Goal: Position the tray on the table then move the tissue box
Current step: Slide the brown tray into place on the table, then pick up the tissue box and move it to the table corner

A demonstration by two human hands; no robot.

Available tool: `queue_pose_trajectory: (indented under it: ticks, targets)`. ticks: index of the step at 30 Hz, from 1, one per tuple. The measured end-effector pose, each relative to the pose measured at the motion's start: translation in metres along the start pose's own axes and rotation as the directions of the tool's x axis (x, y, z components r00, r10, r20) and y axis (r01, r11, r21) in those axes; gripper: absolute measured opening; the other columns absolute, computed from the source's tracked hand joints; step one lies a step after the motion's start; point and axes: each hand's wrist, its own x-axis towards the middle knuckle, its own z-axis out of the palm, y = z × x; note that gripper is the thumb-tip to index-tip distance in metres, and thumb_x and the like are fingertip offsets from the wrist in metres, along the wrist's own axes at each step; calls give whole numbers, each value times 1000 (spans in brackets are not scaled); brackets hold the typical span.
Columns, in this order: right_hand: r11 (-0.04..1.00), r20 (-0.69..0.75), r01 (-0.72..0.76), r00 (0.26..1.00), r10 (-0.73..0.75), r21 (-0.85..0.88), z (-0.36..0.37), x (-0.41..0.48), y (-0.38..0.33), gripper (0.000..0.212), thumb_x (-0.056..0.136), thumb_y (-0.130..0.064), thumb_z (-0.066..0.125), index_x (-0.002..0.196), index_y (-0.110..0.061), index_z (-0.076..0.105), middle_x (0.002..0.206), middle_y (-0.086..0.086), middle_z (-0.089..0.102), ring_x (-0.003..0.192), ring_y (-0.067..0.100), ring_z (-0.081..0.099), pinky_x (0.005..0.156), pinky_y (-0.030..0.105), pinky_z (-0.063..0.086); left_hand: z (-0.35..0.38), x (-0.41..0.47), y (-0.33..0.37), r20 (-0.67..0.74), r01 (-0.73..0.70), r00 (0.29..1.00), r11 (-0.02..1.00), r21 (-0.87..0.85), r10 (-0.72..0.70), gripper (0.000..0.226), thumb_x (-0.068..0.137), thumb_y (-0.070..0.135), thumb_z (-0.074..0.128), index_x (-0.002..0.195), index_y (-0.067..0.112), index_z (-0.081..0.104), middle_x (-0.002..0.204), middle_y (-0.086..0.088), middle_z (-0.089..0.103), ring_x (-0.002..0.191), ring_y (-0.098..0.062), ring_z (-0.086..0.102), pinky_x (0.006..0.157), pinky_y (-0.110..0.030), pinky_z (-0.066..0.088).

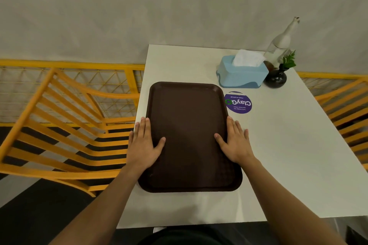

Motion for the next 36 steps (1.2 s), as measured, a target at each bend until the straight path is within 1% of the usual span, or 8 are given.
queue_pose_trajectory:
  ticks: [7, 11, 15, 18, 24, 27, 30, 36]
  targets:
    - [998, 7, -6, 1000, 6, 68, -7, -1, -1, 86, 97, -69, 32, 161, -21, 2, 168, 3, 11, 154, 29, 6, 121, 55, 5, -5, 1, 2, 18, -2, 1000, 999, -52, 3, 95, 96, 67, 40, 164, 15, 0, 172, -6, 0, 158, -25, -1, 126, -48, 8]
    - [963, -91, -9, 995, 35, 270, -19, -8, 3, 79, 98, -62, 43, 160, -20, 17, 166, 3, 19, 152, 26, 14, 122, 49, 18, -16, -4, 1, 26, -4, 1000, 992, -129, 7, 93, 95, 68, 40, 164, 21, -1, 172, -7, -2, 157, -25, -2, 125, -46, 7]
    - [929, -215, -19, 971, 105, 370, -32, -11, 25, 57, 99, -51, 52, 148, -22, 45, 158, 0, 38, 144, 23, 33, 113, 42, 32, -28, 1, 18, -32, -70, 997, 987, -147, 66, 83, 96, 64, 43, 163, 22, 16, 171, -6, 11, 157, -26, 5, 125, -47, 12]
    - [910, -244, -22, 960, 134, 415, -42, -6, 45, 48, 97, -47, 59, 140, -25, 53, 149, -3, 48, 135, 20, 46, 108, 41, 41, -30, 10, 51, -72, -112, 993, 969, -219, 98, 71, 98, 53, 52, 160, 25, 29, 169, -2, 20, 157, -21, 9, 125, -47, 16]
    - [868, -266, 30, 957, 119, 495, -69, 32, 90, 50, 92, -41, 66, 138, -28, 54, 139, -5, 56, 122, 19, 54, 99, 48, 51, -24, 49, 139, -49, -224, 974, 926, -305, 219, 59, 98, 42, 57, 153, 28, 41, 159, 5, 37, 149, -18, 30, 121, -49, 31]
    - [858, -262, 30, 957, 123, 512, -83, 67, 108, 63, 88, -52, 64, 144, -30, 46, 144, -5, 52, 128, 20, 51, 102, 46, 49, -19, 77, 184, -73, -262, 965, 908, -327, 252, 60, 96, 37, 60, 152, 27, 42, 153, 5, 42, 143, -18, 40, 118, -38, 34]
    - [855, -261, 32, 957, 123, 518, -94, 108, 123, 73, 87, -52, 67, 150, -33, 34, 151, -5, 45, 133, 18, 46, 105, 39, 45, -13, 109, 226, -93, -236, 972, 900, -367, 217, 67, 94, 38, 64, 154, 24, 39, 153, 0, 42, 141, -19, 43, 111, -28, 32]
    - [821, -339, 144, 939, 63, 553, -117, 182, 139, 69, 89, -44, 68, 144, -48, 28, 149, -11, 40, 130, 4, 40, 100, 28, 36, 8, 167, 291, -114, -151, 988, 859, -490, 108, 94, 87, 45, 74, 160, 20, 22, 159, -5, 33, 142, -23, 40, 101, -28, 36]
